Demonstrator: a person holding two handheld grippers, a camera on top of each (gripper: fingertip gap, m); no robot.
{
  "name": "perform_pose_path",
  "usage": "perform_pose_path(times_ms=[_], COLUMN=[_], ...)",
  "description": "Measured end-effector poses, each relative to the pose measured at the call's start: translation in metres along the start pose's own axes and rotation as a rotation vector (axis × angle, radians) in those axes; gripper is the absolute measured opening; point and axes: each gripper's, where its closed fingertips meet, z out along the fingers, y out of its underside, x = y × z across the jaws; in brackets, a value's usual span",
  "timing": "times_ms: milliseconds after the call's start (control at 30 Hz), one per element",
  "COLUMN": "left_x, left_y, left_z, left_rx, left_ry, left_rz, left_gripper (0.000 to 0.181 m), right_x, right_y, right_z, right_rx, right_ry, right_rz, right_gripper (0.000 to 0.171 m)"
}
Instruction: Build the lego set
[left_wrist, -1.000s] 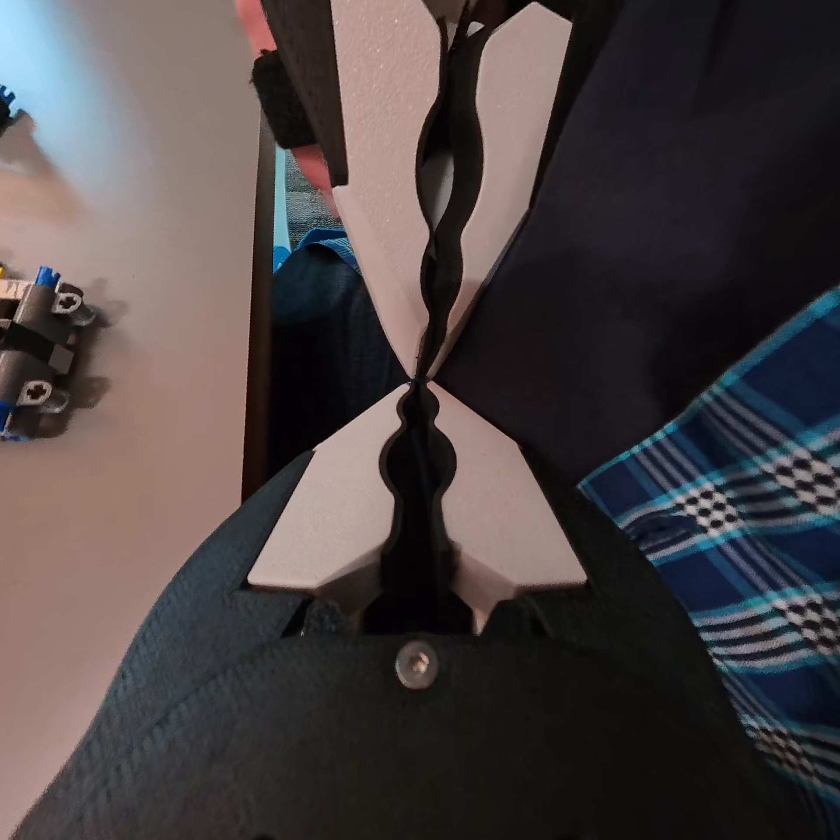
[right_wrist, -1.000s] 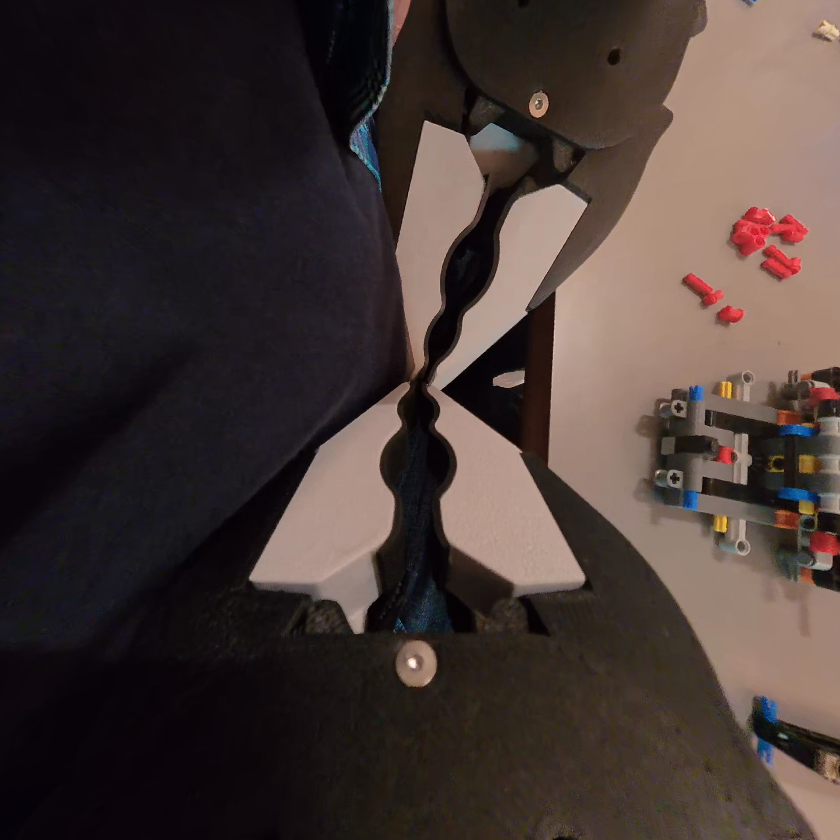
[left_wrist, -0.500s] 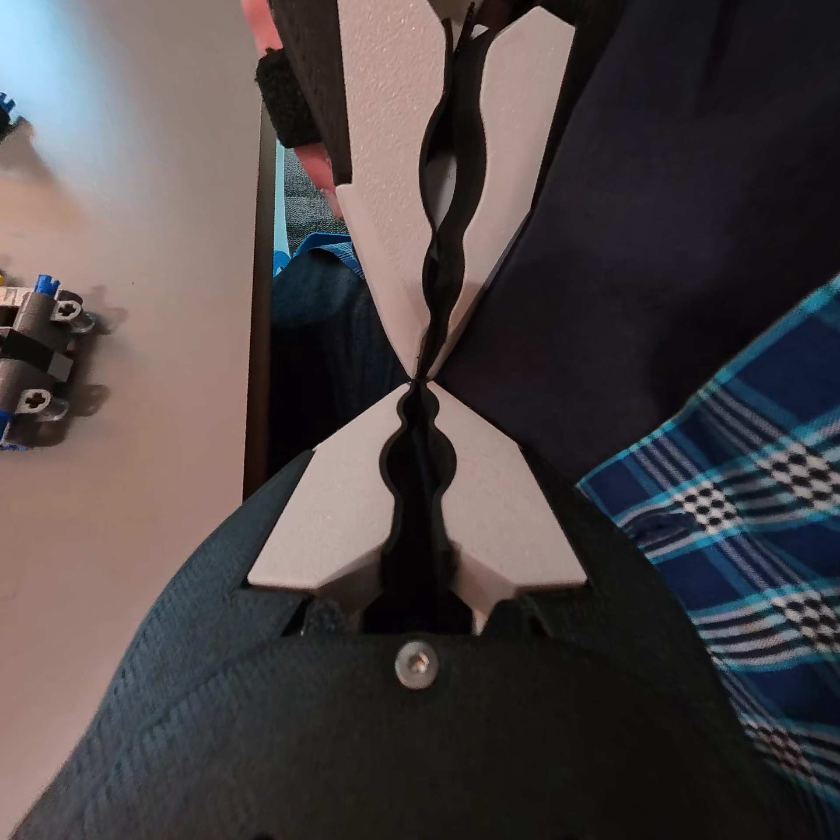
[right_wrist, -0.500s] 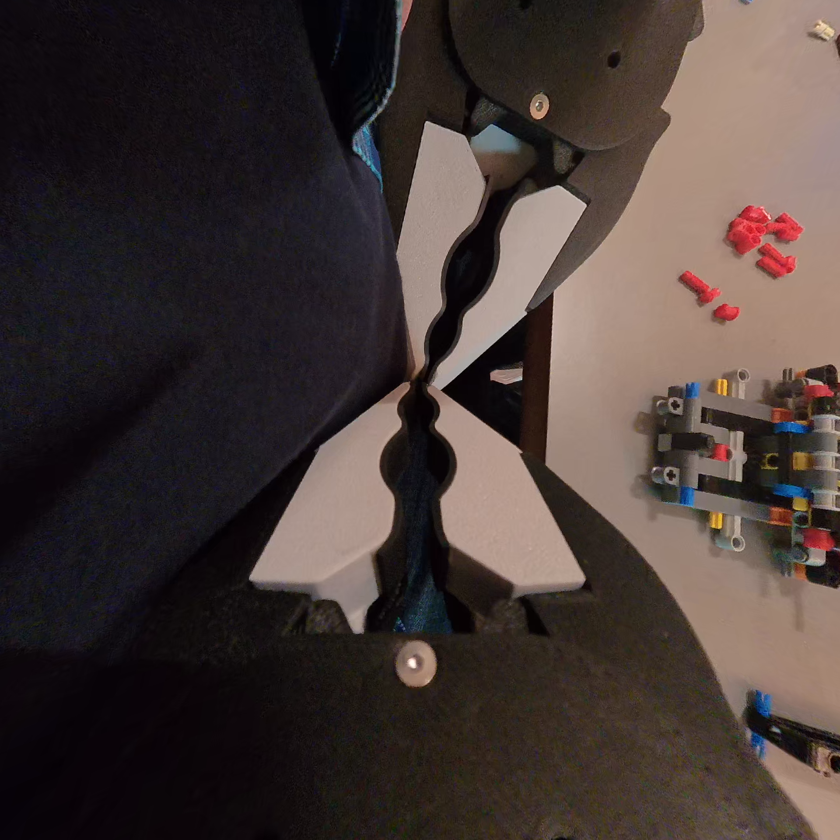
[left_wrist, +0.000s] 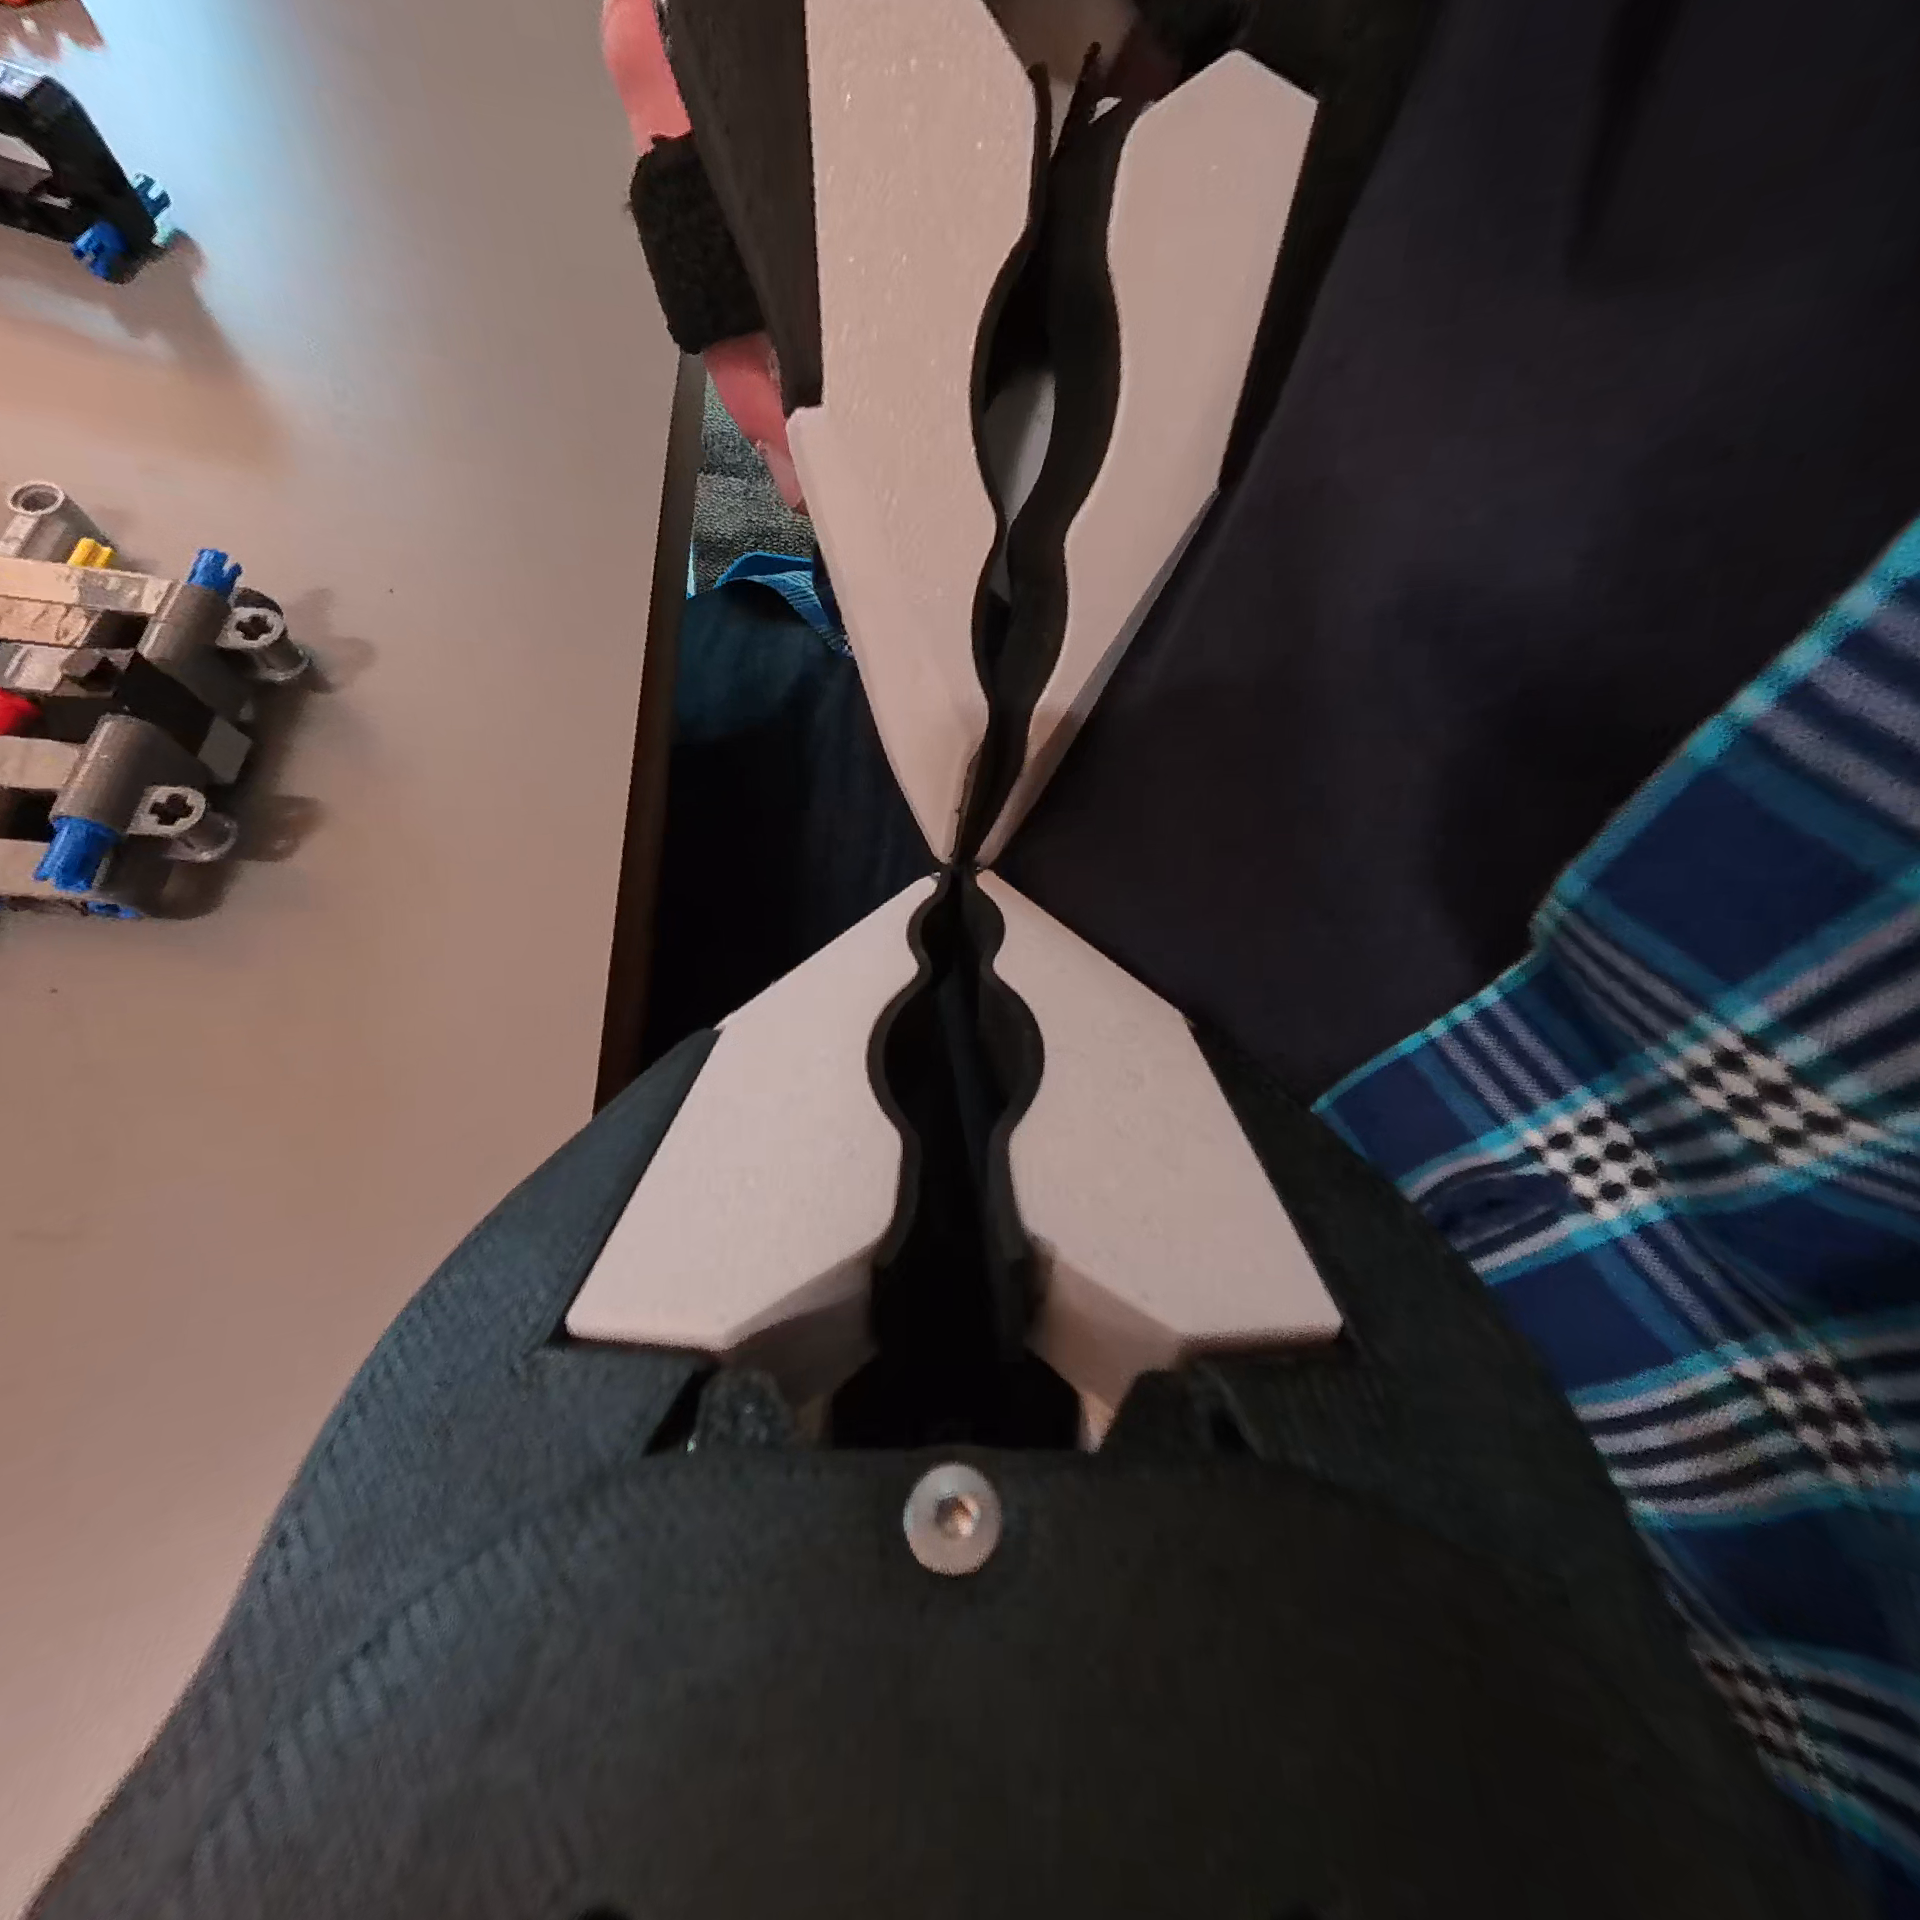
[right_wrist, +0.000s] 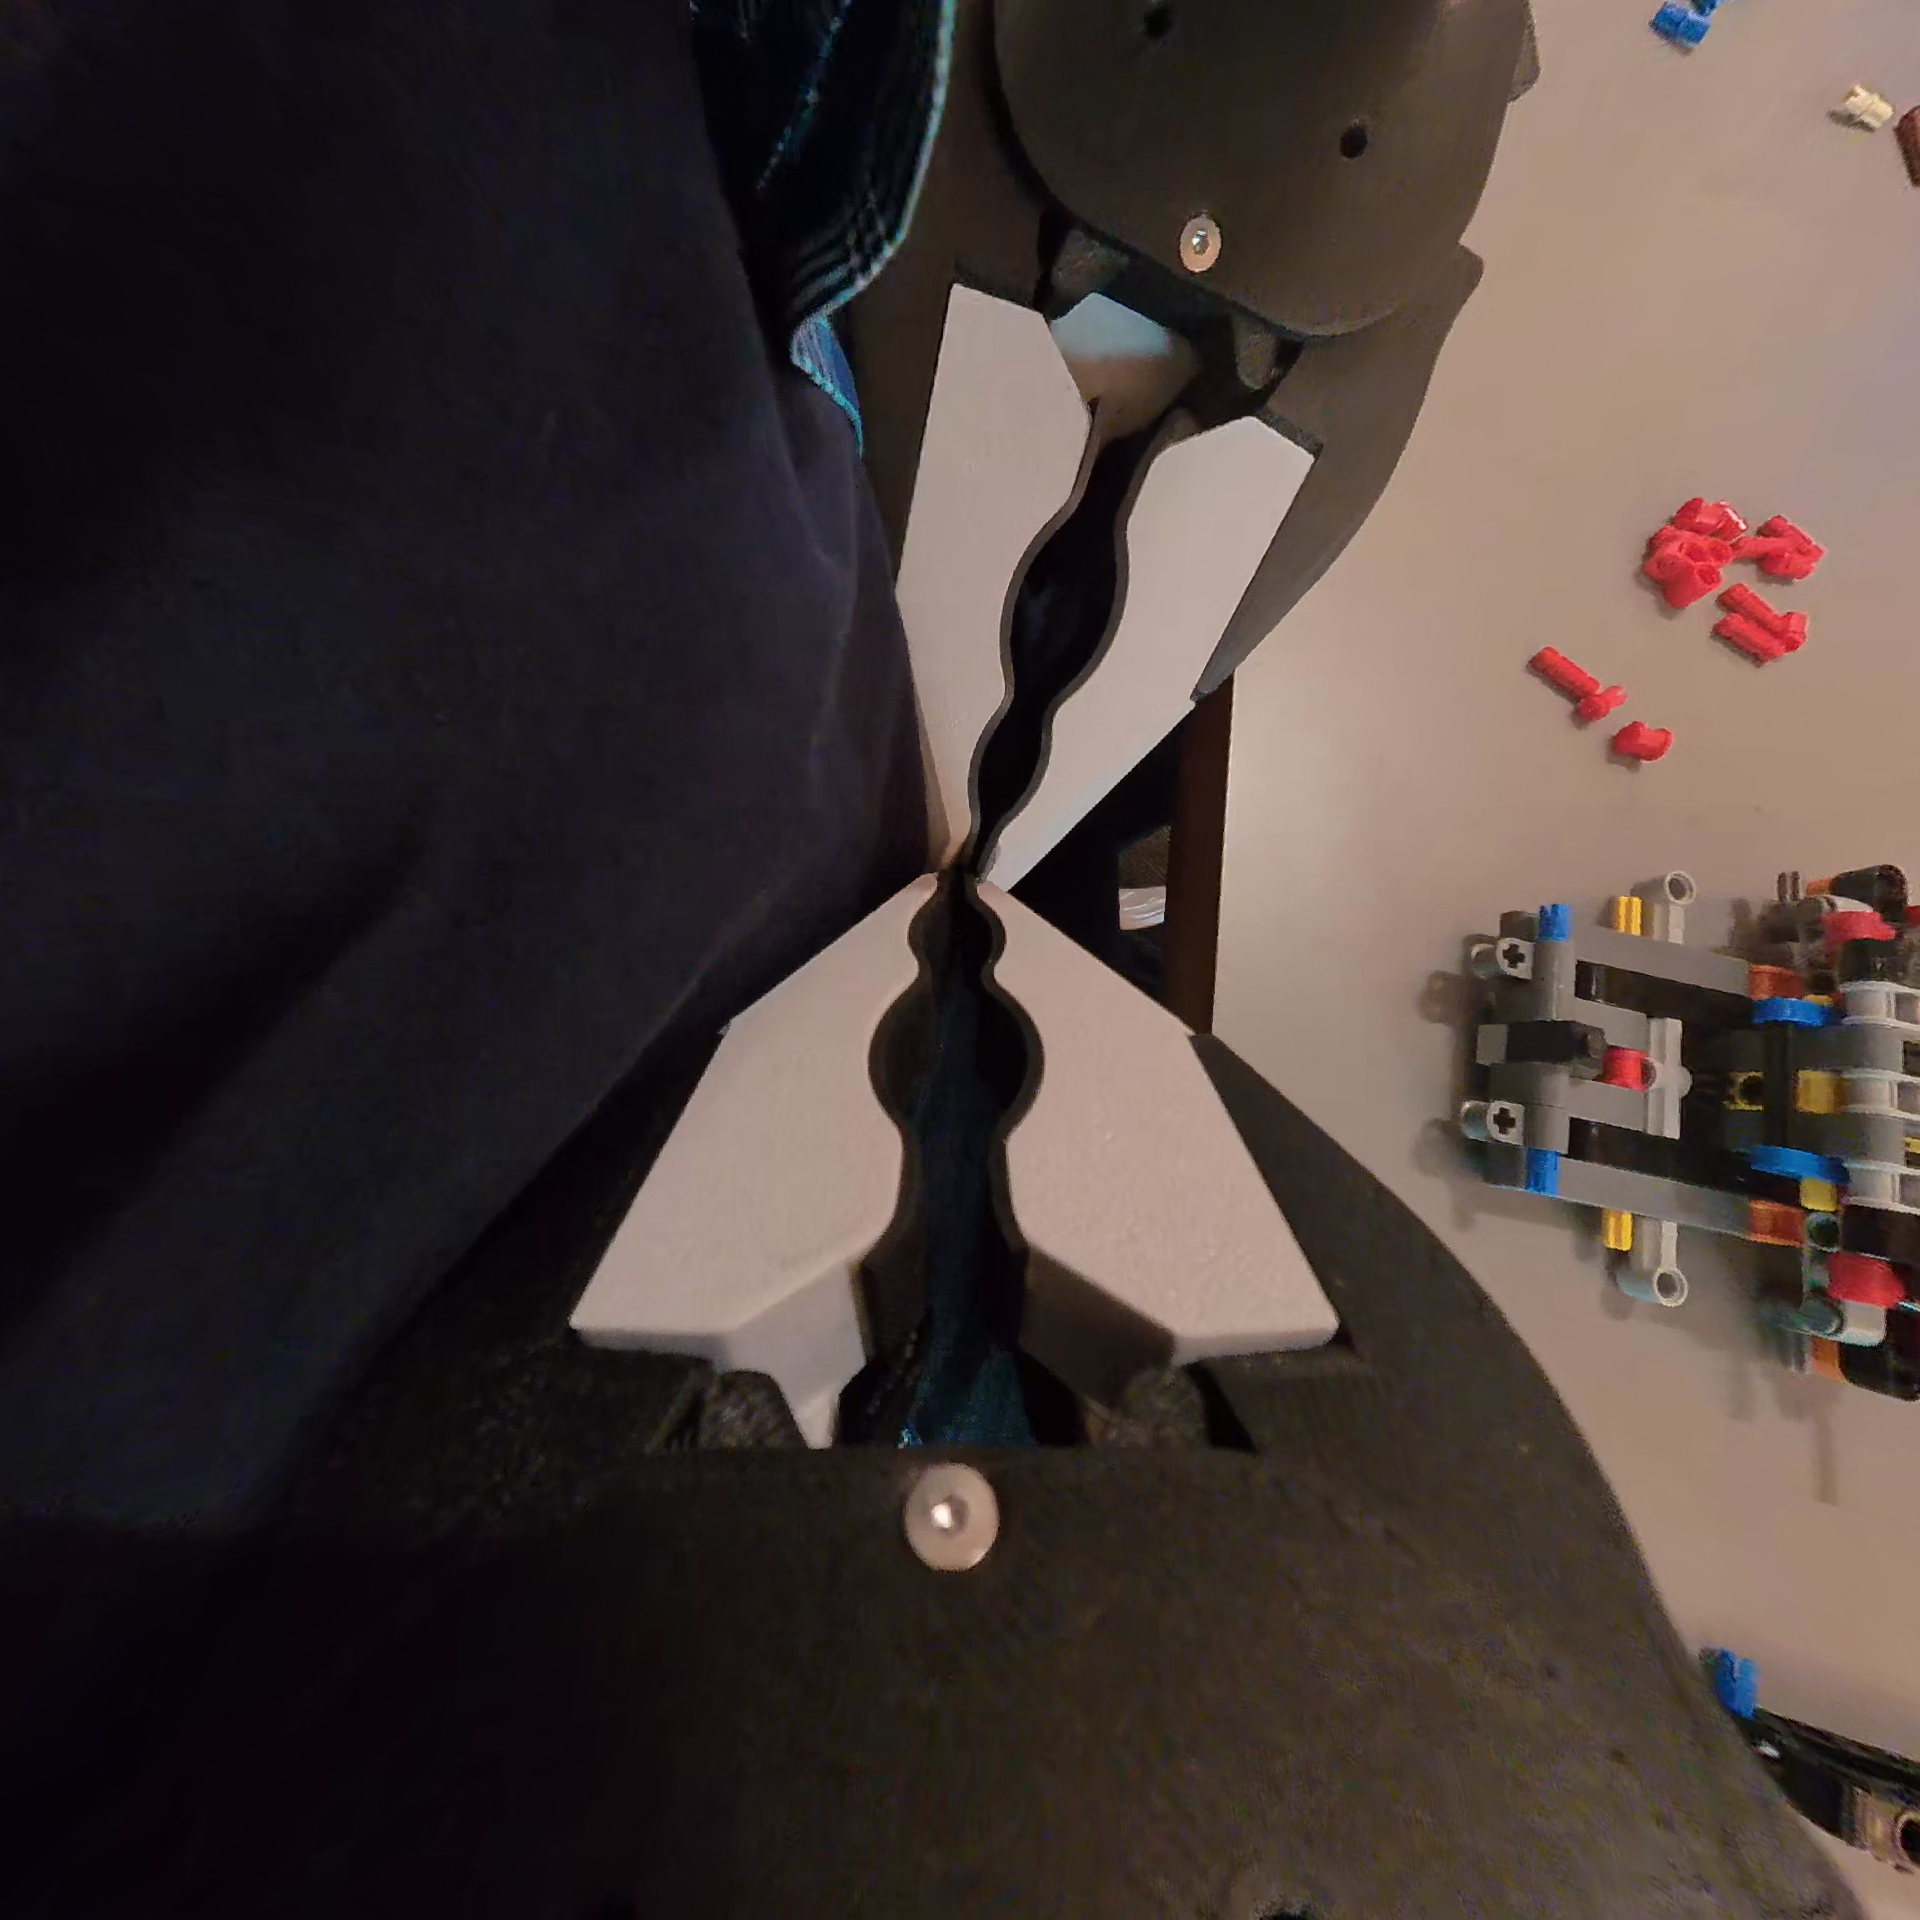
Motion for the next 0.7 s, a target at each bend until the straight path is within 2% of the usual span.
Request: perform_pose_path(times_ms=[700], left_x=[0.0007], left_y=[-0.0018], left_z=[-0.0013], left_rx=[0.012], left_ry=[-0.01], left_rz=[0.005], left_gripper=[0.0], right_x=[0.0], right_y=[-0.0023], right_z=[-0.0014], right_rx=[0.001], right_ry=[0.014], right_rz=[0.001], right_gripper=[0.0])
